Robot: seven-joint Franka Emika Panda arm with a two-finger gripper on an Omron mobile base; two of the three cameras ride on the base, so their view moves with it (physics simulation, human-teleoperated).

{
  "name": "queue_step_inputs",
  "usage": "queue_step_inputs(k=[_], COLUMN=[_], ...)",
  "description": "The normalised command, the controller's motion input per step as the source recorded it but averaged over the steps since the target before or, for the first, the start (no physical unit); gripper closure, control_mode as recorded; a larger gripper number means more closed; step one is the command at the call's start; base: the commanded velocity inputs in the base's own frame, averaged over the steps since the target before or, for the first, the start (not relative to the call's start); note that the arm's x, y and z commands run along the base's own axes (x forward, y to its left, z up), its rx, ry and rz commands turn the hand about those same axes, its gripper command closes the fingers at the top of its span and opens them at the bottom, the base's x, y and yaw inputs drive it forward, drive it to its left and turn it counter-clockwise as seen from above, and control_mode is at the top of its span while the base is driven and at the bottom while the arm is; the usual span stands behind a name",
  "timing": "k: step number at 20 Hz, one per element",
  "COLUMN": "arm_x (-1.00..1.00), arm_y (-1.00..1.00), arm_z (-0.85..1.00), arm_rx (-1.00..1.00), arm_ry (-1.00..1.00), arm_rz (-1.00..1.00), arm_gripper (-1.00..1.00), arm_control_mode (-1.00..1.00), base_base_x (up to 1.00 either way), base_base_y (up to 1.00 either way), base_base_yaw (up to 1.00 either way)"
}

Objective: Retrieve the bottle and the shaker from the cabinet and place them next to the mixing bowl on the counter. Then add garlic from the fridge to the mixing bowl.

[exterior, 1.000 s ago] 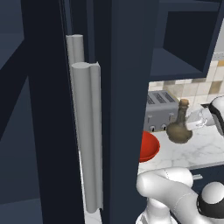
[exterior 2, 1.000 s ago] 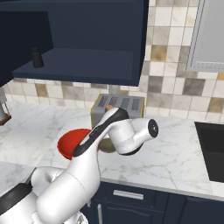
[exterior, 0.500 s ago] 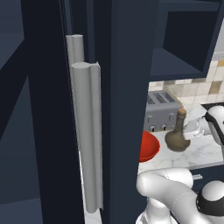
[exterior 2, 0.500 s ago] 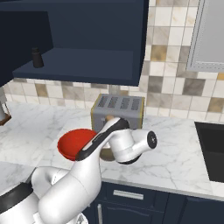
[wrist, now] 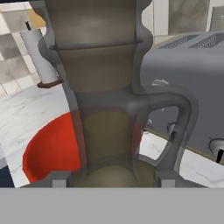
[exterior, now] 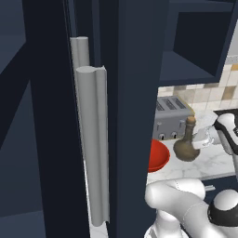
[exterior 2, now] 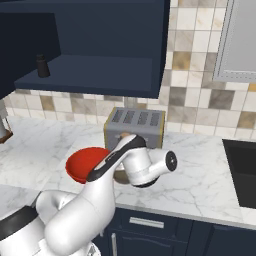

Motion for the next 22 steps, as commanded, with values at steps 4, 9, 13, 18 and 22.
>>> queue_step_inputs(k=[4,9,13,18,22], arm_x=[0.30,0.26,0.11,0.01,0.00], arm_y=[-0.06,-0.08,-0.03,-0.01,-0.04], arm_z=[0.00,-0.08,-0.20,-0.34,-0.17], arm_rx=[0.00,0.00,0.00,0.00,-0.02], arm_ry=[0.00,0.00,0.00,0.00,0.00], arm_rz=[0.00,0.00,0.00,0.00,0.00], arm_gripper=[1.00,1.00,1.00,1.00,1.00], arm_control_mode=[-1.00,-1.00,-1.00,-1.00,-1.00], base_base_x=[0.00,0.00,0.00,0.00,0.00], base_base_y=[0.00,0.00,0.00,0.00,0.00], base_base_yaw=[0.00,0.00,0.00,0.00,0.00])
